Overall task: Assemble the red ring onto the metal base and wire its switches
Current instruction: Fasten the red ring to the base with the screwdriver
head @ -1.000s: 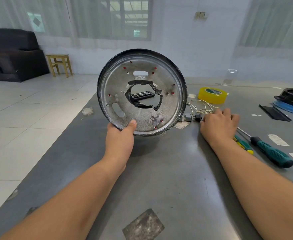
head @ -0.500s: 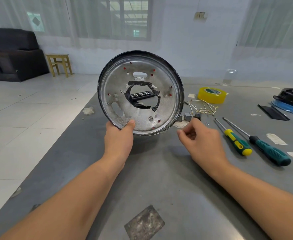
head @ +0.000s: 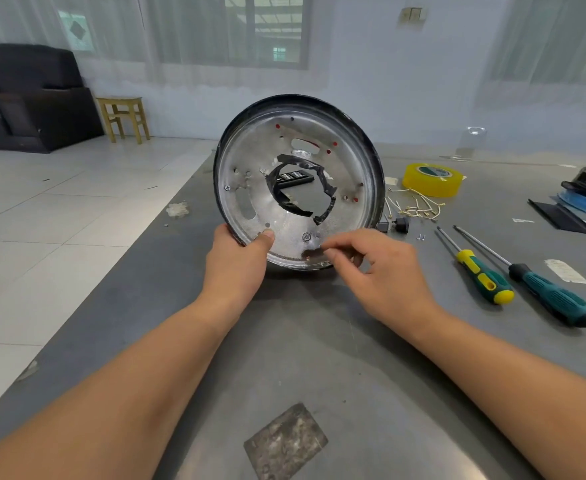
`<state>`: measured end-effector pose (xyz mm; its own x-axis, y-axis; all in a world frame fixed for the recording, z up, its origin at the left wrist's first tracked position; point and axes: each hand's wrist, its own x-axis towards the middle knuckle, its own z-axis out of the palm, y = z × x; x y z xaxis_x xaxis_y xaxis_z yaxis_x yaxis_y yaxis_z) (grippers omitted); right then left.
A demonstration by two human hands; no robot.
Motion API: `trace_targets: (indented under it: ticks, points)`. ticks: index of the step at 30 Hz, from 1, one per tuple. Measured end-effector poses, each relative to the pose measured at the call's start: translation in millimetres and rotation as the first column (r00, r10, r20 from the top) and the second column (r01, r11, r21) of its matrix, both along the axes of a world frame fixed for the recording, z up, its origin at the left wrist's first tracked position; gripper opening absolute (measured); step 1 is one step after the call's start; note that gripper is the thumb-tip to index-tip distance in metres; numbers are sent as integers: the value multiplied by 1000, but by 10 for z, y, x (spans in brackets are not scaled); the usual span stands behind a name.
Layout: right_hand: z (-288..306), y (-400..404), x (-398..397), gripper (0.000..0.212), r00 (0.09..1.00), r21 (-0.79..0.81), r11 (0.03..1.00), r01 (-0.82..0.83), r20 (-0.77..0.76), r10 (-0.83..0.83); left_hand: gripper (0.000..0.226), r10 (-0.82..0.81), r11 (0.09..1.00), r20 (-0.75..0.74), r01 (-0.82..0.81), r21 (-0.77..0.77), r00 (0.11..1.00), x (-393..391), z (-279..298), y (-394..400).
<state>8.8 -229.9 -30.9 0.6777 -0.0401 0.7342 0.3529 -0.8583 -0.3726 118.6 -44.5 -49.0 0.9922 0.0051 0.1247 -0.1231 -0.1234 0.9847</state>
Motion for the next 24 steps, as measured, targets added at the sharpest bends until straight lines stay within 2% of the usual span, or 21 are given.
trace_targets:
  ticks: [3, 5, 9, 14, 18, 24]
  points:
    - [-3, -5, 1, 18, 999, 60, 998, -12, -46, 15, 32, -19, 999, 29, 18, 29, 999, -14, -20, -13]
    - [-4, -16, 2, 15, 996, 96, 995, -11, -85, 19, 32, -23, 999, 46, 21, 42, 999, -32, -20, -22]
    - [14, -24, 8, 5, 992, 47, 999, 16, -129, -10, 37, -20, 998, 68, 16, 57, 997, -68, -9, -36]
    - [25, -12, 16, 3, 983, -133, 988, 73, -160, -94, 35, -30, 997, 71, 25, 71, 997, -90, -18, -52]
    - [22, -12, 38, 6, 968, -86, 984, 157, -184, -170, 35, -33, 997, 73, 28, 66, 997, -101, -21, -58]
    - [11, -17, 75, 7, 959, -88, 982, 167, -216, -183, 38, -35, 997, 81, 29, 71, 996, -123, -15, -59]
